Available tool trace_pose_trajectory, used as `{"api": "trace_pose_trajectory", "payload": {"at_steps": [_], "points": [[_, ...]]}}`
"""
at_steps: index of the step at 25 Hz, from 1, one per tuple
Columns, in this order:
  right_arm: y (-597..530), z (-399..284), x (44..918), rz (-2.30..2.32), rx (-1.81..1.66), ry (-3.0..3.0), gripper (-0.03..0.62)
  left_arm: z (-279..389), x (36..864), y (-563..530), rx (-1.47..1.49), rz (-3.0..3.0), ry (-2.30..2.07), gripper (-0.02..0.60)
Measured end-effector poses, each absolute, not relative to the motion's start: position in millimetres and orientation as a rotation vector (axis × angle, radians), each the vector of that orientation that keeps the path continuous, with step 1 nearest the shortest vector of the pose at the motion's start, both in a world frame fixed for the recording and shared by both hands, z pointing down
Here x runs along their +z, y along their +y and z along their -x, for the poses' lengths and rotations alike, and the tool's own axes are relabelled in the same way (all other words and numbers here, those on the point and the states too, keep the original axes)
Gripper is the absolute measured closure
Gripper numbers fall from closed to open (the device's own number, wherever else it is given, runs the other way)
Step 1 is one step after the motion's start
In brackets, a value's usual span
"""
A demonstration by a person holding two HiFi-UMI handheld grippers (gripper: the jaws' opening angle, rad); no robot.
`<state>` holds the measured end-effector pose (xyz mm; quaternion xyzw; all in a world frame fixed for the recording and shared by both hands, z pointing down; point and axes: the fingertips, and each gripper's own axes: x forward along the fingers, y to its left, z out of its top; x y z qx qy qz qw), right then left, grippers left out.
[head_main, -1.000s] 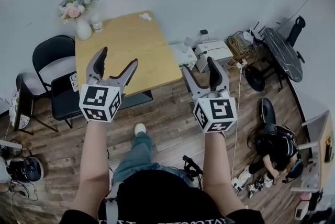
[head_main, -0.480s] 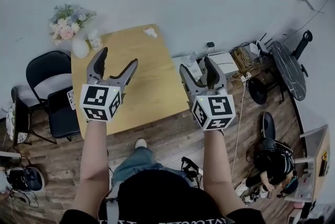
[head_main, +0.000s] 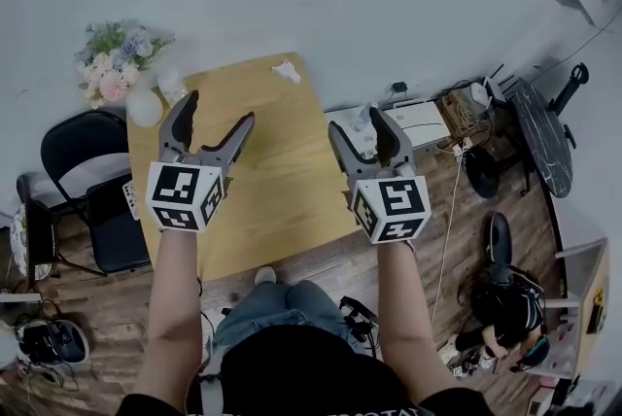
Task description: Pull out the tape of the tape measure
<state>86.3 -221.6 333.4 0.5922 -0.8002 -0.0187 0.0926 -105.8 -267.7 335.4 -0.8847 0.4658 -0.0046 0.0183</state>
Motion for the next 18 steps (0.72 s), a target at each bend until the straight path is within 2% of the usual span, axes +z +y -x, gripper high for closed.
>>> {"api": "trace_pose_trajectory", "payload": {"at_steps": [18], "points": [[-349.2, -93.5, 402.5, -1.536, 0.107, -2.419, 0.287, 84.9, 390.7, -342.6, -0.113, 2.784, 1.590, 0.176]]}}
